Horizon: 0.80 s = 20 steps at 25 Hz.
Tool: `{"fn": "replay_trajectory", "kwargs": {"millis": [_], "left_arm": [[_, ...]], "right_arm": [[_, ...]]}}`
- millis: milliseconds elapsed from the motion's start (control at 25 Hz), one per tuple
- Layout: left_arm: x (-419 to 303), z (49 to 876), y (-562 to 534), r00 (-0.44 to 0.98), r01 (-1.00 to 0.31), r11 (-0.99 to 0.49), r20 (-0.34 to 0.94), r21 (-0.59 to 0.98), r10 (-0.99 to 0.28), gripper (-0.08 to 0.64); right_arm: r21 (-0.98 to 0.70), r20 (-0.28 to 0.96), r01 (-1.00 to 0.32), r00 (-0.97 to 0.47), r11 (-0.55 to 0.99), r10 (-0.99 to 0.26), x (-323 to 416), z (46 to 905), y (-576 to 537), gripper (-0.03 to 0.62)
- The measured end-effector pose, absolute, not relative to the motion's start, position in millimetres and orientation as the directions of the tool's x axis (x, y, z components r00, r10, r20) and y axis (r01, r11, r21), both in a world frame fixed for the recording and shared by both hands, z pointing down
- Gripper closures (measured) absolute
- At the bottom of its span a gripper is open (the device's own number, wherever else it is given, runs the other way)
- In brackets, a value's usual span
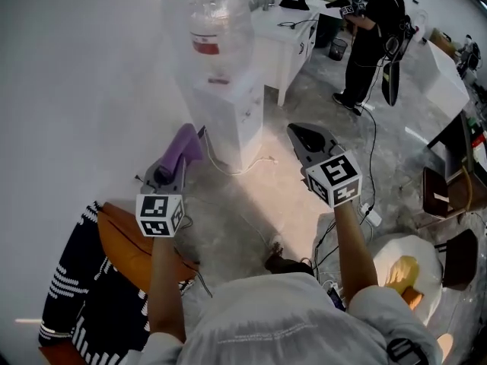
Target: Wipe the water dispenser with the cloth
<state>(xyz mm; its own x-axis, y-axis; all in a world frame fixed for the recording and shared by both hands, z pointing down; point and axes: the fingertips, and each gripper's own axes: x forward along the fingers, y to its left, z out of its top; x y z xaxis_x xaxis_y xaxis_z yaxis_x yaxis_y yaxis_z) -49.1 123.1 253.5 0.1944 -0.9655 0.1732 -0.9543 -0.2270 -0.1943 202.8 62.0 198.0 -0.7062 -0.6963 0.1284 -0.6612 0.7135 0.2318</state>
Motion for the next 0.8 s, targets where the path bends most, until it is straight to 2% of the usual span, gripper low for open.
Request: {"fn": "replay_trajectory", "kwargs": {"millis": [360, 800], "left_arm": [[-18.0, 263.3, 8.3, 0.129, -0.978, -0.158, 0.207, -0.133, -0.970, 0.506], [-41.9, 287.5, -69.8, 0.090, -0.985, -0.125, 0.267, -0.116, -0.960, 0.506]], "right_arm": [[0.177, 0.150, -0.643, -0.731, 0.745, -0.666, 241.0, 211.1, -82.4, 0.584], [0.118, 0.199, -0.606, -0.762, 0.787, -0.617, 214.1, 244.0, -163.7, 0.583]]}}
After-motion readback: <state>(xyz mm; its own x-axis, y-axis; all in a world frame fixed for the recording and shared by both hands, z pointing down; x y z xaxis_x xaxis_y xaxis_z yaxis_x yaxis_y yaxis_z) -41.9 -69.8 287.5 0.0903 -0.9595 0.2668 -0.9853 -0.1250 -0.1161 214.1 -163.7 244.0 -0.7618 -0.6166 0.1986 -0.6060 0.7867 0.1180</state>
